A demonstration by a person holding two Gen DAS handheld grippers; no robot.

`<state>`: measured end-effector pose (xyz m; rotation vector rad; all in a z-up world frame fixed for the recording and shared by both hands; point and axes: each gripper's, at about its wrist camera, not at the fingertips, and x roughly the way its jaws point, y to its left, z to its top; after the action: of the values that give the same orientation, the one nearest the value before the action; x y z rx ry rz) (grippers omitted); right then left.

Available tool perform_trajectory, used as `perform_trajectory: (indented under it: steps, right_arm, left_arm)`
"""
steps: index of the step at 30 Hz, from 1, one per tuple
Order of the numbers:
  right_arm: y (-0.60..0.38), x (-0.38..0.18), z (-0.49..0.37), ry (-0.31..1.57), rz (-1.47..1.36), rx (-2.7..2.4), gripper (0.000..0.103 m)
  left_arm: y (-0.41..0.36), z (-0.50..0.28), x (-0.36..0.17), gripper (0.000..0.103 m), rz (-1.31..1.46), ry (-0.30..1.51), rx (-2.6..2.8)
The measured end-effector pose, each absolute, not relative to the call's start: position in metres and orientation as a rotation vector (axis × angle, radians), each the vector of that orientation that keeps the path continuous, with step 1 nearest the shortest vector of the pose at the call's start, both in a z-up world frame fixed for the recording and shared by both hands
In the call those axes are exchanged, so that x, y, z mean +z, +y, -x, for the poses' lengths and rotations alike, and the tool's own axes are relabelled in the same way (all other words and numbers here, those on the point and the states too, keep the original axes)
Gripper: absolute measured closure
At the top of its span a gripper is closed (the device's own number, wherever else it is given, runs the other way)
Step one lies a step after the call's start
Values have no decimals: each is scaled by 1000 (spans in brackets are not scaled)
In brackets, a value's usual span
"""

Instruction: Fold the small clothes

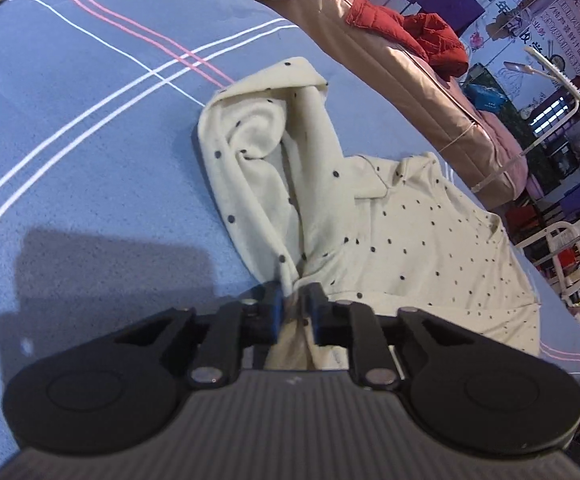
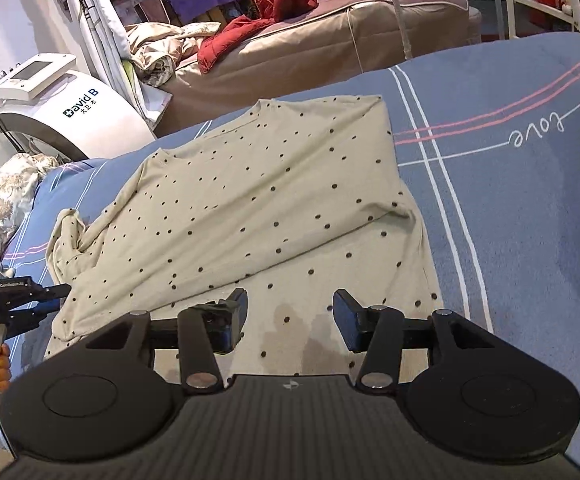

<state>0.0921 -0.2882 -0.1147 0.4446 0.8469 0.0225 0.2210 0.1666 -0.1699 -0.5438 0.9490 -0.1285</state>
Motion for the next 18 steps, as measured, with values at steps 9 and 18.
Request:
perform_trajectory:
  steps: [9,18]
  right_arm:
    - [-298,-115,-76,857,-438,-10,22]
    - [-287,-112,-71,860,-441,9,22]
  left_arm:
    - [245,-214,-154,97,695,888,14]
    - [189,-234,-170,54,692,912,-78]
